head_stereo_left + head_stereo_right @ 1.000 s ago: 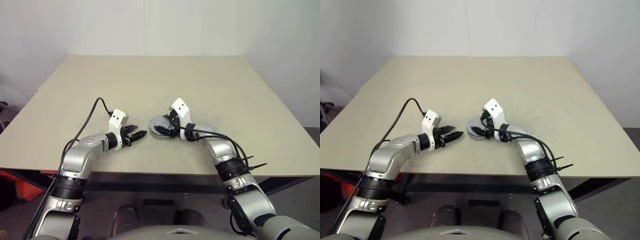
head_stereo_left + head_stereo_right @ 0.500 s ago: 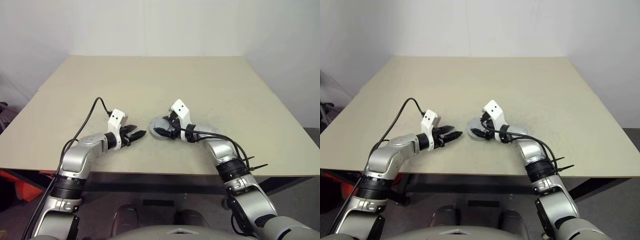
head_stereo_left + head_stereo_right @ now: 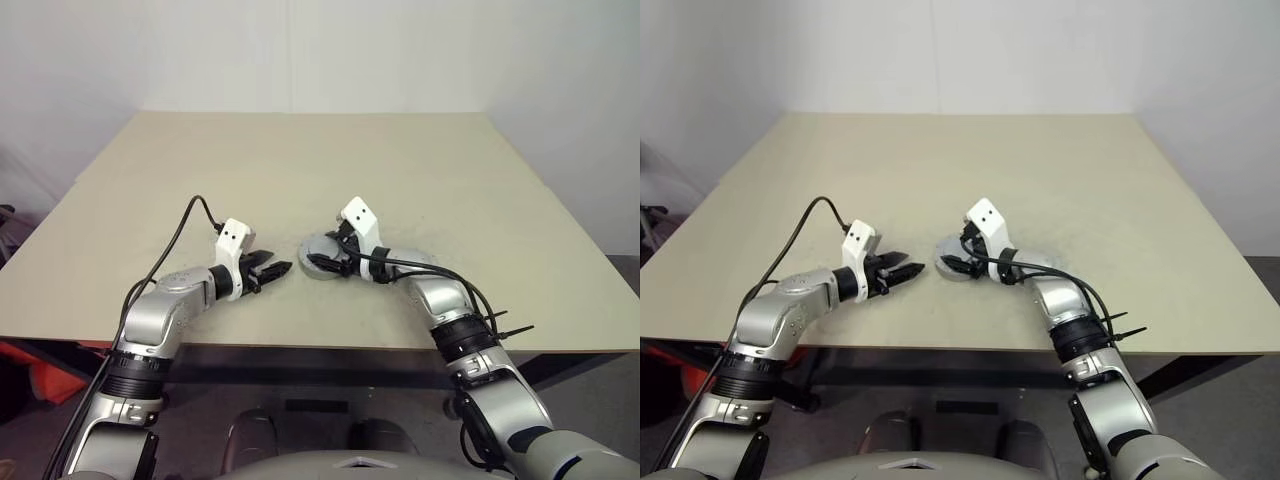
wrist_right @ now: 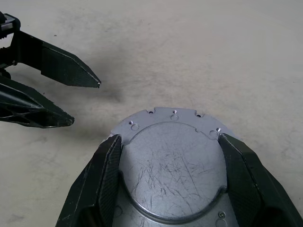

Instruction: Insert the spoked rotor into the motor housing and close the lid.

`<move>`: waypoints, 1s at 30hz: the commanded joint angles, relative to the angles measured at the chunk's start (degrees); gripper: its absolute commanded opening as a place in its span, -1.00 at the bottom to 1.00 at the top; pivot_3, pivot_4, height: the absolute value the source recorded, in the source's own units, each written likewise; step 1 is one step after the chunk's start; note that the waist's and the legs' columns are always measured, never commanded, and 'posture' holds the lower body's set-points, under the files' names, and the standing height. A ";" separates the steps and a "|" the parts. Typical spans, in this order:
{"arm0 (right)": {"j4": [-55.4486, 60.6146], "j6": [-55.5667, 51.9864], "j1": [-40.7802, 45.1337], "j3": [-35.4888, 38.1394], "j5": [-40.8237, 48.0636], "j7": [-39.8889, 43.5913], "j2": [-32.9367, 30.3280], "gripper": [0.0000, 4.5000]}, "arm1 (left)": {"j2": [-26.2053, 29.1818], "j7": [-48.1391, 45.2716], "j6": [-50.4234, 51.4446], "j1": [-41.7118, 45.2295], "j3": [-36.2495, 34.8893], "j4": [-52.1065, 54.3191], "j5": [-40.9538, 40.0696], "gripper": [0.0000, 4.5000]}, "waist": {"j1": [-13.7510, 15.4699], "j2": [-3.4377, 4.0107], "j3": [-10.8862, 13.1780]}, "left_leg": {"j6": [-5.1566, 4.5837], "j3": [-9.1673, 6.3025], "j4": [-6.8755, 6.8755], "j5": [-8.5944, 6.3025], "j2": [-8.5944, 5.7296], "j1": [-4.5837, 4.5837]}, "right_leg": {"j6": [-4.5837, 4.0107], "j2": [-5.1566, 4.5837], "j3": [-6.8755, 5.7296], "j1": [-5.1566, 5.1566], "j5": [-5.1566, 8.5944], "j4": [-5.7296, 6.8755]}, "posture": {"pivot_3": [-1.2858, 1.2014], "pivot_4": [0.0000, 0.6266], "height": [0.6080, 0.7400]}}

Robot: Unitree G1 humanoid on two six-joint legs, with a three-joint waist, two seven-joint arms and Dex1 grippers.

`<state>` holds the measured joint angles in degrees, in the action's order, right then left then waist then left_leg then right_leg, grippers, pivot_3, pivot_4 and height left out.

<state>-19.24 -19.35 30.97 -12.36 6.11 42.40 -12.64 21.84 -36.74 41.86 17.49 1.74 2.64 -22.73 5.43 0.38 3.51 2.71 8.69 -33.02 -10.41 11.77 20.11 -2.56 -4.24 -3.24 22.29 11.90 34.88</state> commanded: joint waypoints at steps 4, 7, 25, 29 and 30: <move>-1.68 0.70 0.92 -0.08 -0.88 -0.81 0.51 0.39 | 0.33 0.12 -0.23 0.29 -1.01 1.55 -0.66 0.33 | -0.05 0.00 0.00 | 0.00 0.00 0.00 0.00 0.00 -0.01 | 0.03 0.00 0.00 0.00 0.02 0.00 | 0.03 -1.00 1.00; -2.73 1.11 1.01 -0.03 -1.09 -1.28 0.82 0.39 | 0.33 0.17 -0.21 0.23 -1.00 1.58 -0.67 0.33 | -0.09 0.00 0.00 | 0.00 0.00 0.00 0.00 0.01 -0.03 | 0.02 0.00 0.00 -0.01 0.01 0.00 | 0.03 -1.00 1.00; -6.19 2.89 0.60 -0.47 -2.42 -1.11 0.61 0.39 | -1.45 1.66 1.68 0.76 -2.01 0.91 -2.21 0.33 | -0.17 -0.02 -0.02 | 0.04 0.00 0.00 0.02 0.01 -0.15 | 0.34 0.00 0.01 -0.10 0.20 0.01 | 0.03 -1.00 1.00; -6.12 2.94 0.66 -0.43 -2.41 -1.19 0.61 0.39 | -5.72 3.72 4.31 2.68 -5.02 -2.12 -5.44 0.04 | -0.15 -0.04 -0.03 | 0.05 0.00 0.00 0.03 0.00 -0.20 | 0.34 0.00 0.01 -0.18 0.20 0.00 | 0.03 -1.00 1.00; -6.11 2.98 0.67 -0.42 -2.41 -1.24 0.60 0.39 | -6.92 4.12 4.70 3.32 -6.17 -2.90 -6.63 -0.09 | -0.13 -0.04 -0.03 | 0.06 0.00 0.00 0.04 0.00 -0.21 | 0.35 0.00 0.01 -0.18 0.20 0.00 | 0.03 -1.00 1.00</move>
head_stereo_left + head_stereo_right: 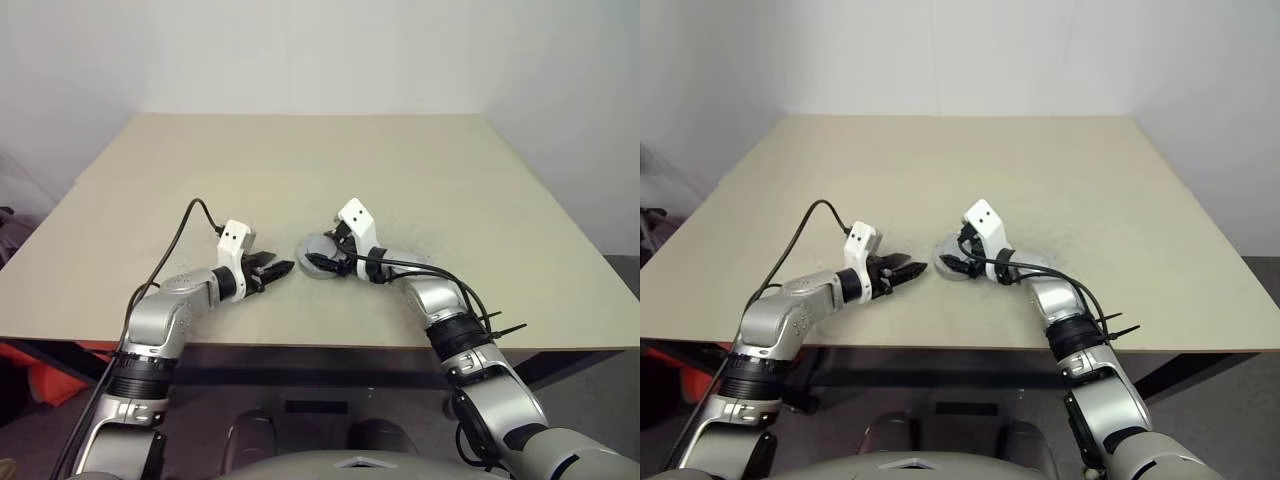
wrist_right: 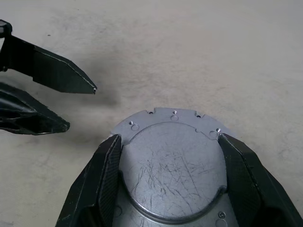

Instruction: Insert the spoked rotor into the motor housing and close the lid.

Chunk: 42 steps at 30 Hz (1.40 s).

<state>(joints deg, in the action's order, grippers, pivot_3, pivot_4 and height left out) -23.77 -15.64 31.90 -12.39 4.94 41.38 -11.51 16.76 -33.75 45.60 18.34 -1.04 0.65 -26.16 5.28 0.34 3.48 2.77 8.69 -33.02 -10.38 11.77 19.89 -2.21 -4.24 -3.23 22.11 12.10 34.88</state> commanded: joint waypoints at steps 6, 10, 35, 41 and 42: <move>-1.11 -0.68 -0.38 -0.19 -1.27 -0.48 -0.83 0.39 | -5.41 3.84 2.15 6.29 -5.73 -7.05 -4.46 -0.99 | 0.06 -0.02 -0.01 | 0.01 0.00 0.00 0.01 0.00 0.01 | 0.01 0.00 0.00 0.00 0.01 -0.02 | 0.03 -1.00 1.00; -0.91 -0.68 -0.30 -0.04 -1.24 -0.73 -0.75 0.39 | -6.16 3.97 1.84 8.23 -5.12 -9.88 -4.05 -0.99 | 0.07 -0.02 -0.01 | 0.01 0.00 0.00 0.01 0.00 0.04 | 0.02 0.00 0.00 0.02 0.01 -0.05 | 0.03 -1.00 1.00; 2.93 -1.88 -0.32 1.55 0.65 -0.34 -0.75 0.99 | -6.48 5.22 4.21 10.77 -1.28 -16.44 -0.55 -1.00 | 0.26 -0.02 -0.03 | 0.00 -0.03 0.07 0.00 -0.03 0.00 | 0.07 -0.02 0.00 -0.07 0.04 -0.16 | 0.03 -1.00 1.00; 8.65 -4.96 -0.18 3.57 3.68 0.35 -1.29 0.99 | -6.36 4.71 4.50 10.50 -1.14 -15.73 -0.73 -1.00 | 0.28 -0.03 -0.03 | 0.00 -0.02 0.17 0.00 -0.04 0.09 | 0.07 -0.02 0.00 0.04 0.04 -0.19 | 0.03 -1.00 1.00; 9.52 -6.05 -0.11 4.32 4.50 0.18 -1.36 0.99 | -6.36 4.66 4.48 10.50 -1.09 -15.72 -0.72 -1.00 | 0.28 -0.03 -0.02 | 0.00 -0.03 0.19 0.00 -0.05 0.11 | 0.07 -0.02 0.00 0.06 0.04 -0.19 | 0.03 -1.00 1.00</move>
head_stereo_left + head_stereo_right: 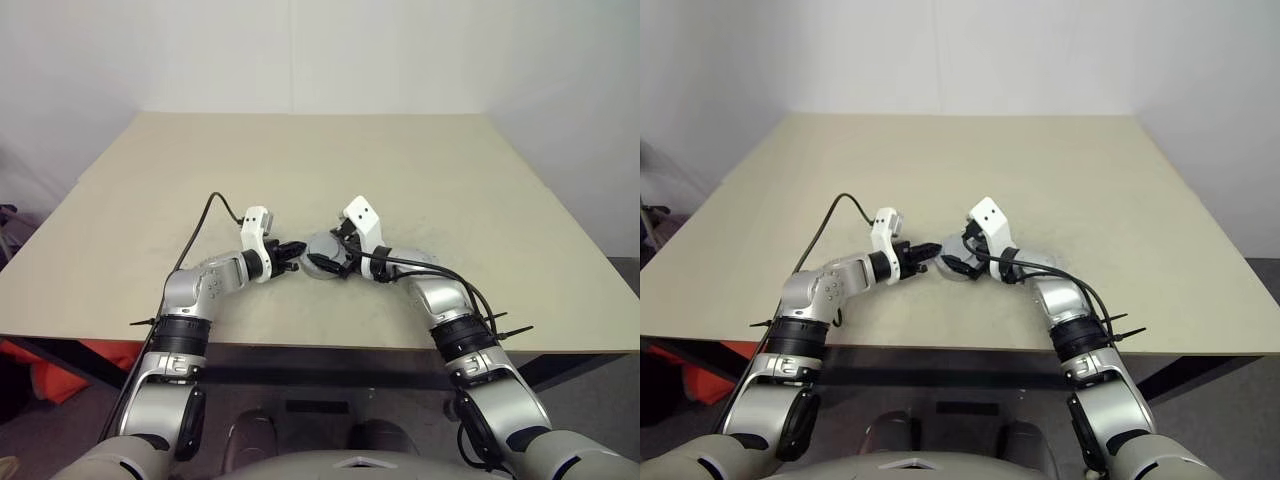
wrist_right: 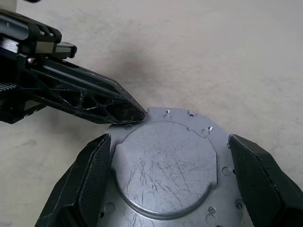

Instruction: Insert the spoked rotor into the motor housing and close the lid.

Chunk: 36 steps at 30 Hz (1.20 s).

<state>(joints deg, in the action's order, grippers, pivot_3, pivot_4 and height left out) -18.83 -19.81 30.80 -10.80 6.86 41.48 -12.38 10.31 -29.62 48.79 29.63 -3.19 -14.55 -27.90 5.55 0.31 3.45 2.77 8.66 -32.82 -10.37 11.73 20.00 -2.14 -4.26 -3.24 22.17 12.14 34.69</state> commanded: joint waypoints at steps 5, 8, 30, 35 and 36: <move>8.40 -10.13 1.98 8.67 8.02 -2.19 -0.74 0.99 | -0.04 0.31 1.26 -0.80 1.39 -0.34 1.03 -1.00 | 0.11 0.00 0.00 | -0.02 0.00 0.11 -0.01 -0.02 0.07 | 0.00 0.00 0.00 0.05 0.00 -0.05 | 0.03 -1.00 1.00; 9.03 -15.45 2.12 12.10 10.57 -3.89 -1.48 0.99 | -0.27 0.04 0.99 -0.69 1.75 -0.49 1.14 -1.00 | 0.12 0.00 0.00 | -0.04 0.01 0.17 -0.03 -0.03 0.07 | 0.00 0.00 0.00 0.05 0.01 -0.10 | 0.03 -1.00 1.00; 5.49 -56.42 2.34 32.25 28.29 -15.75 2.66 0.99 | -0.40 -2.75 -1.07 -1.18 1.63 2.15 0.34 -1.00 | 0.32 0.02 0.00 | 0.13 0.06 0.43 0.08 -0.06 0.07 | 0.02 -0.01 0.01 0.15 0.06 -0.20 | 0.03 -1.00 1.00; 1.87 -55.02 3.62 32.63 28.19 -17.36 6.26 0.99 | 0.10 -2.47 -1.13 -1.19 1.45 2.46 0.58 -1.00 | 0.26 0.03 0.00 | 0.16 0.06 0.46 0.09 -0.06 0.03 | 0.03 -0.02 0.01 0.14 0.06 -0.20 | 0.03 -1.00 1.00; 1.26 -54.79 3.98 32.55 28.32 -17.39 6.80 0.99 | 0.27 -2.39 -1.07 -1.24 1.31 2.61 0.57 -1.00 | 0.23 0.03 0.00 | 0.22 0.06 0.47 0.13 -0.06 0.03 | 0.03 -0.02 0.01 0.14 0.06 -0.20 | 0.03 -1.00 1.00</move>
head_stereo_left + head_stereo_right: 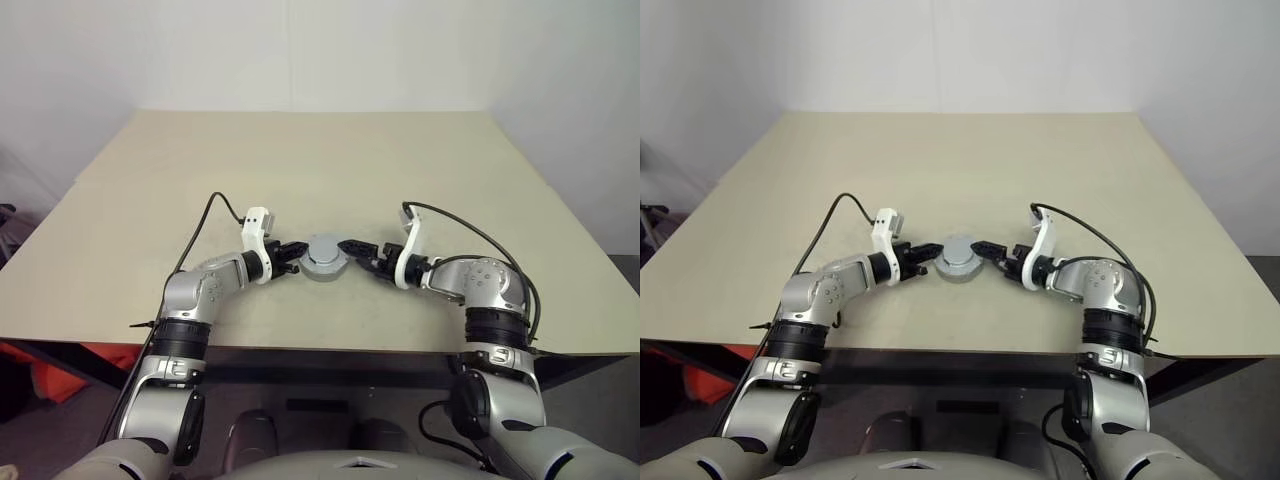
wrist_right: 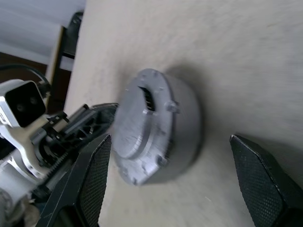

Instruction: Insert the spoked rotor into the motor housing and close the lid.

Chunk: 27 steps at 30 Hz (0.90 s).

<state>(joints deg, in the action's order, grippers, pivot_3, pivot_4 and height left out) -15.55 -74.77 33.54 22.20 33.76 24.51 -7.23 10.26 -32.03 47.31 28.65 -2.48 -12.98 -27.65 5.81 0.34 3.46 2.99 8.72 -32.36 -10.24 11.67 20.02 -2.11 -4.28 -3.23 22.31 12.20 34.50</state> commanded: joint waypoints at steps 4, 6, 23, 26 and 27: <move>-3.90 0.74 2.50 -0.45 1.98 -0.02 2.65 0.99 | 0.74 0.25 0.38 -0.60 0.23 1.45 0.26 -1.00 | -0.25 0.00 0.00 | 0.09 0.00 0.06 0.05 0.00 -0.02 | 0.00 0.01 0.00 0.02 0.00 0.00 | 0.03 -1.00 1.00; -4.90 0.94 3.06 -0.43 2.24 0.37 2.92 0.99 | 0.74 0.41 0.36 -0.77 0.12 1.62 0.24 -1.00 | -0.26 0.00 0.00 | 0.11 0.00 0.08 0.06 0.01 -0.02 | -0.01 0.01 0.00 0.03 0.01 0.00 | 0.03 -1.00 1.00; -7.32 2.05 4.90 -1.50 1.87 -0.10 6.43 0.99 | 0.44 1.38 -0.23 -1.43 -0.17 2.06 0.31 -1.00 | -0.35 0.00 0.00 | 0.16 0.02 0.16 0.09 0.03 0.03 | -0.12 0.03 0.00 0.14 0.03 0.02 | 0.03 -1.00 1.00; -9.54 3.63 5.34 -1.09 0.83 -1.21 5.75 0.70 | 0.43 1.45 -0.35 -1.52 -0.19 2.04 0.35 -1.00 | -0.34 0.00 0.00 | 0.18 0.03 0.16 0.10 0.03 0.00 | -0.09 0.03 0.00 0.13 0.05 0.03 | 0.03 -1.00 1.00; -10.09 4.10 5.43 -1.13 0.51 -1.53 5.52 0.58 | 0.44 1.48 -0.41 -1.55 -0.19 2.03 0.36 -1.00 | -0.34 0.00 0.00 | 0.20 0.03 0.16 0.11 0.03 -0.01 | -0.09 0.03 0.00 0.12 0.05 0.03 | 0.03 -1.00 1.00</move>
<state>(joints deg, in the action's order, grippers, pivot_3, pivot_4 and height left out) -24.67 -71.36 37.52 21.82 33.93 23.41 -2.18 10.81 -30.72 46.75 27.27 -3.19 -11.87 -27.59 5.48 0.34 3.46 3.20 8.75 -32.20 -10.12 11.70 20.02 -2.20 -4.24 -3.23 22.43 12.25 34.53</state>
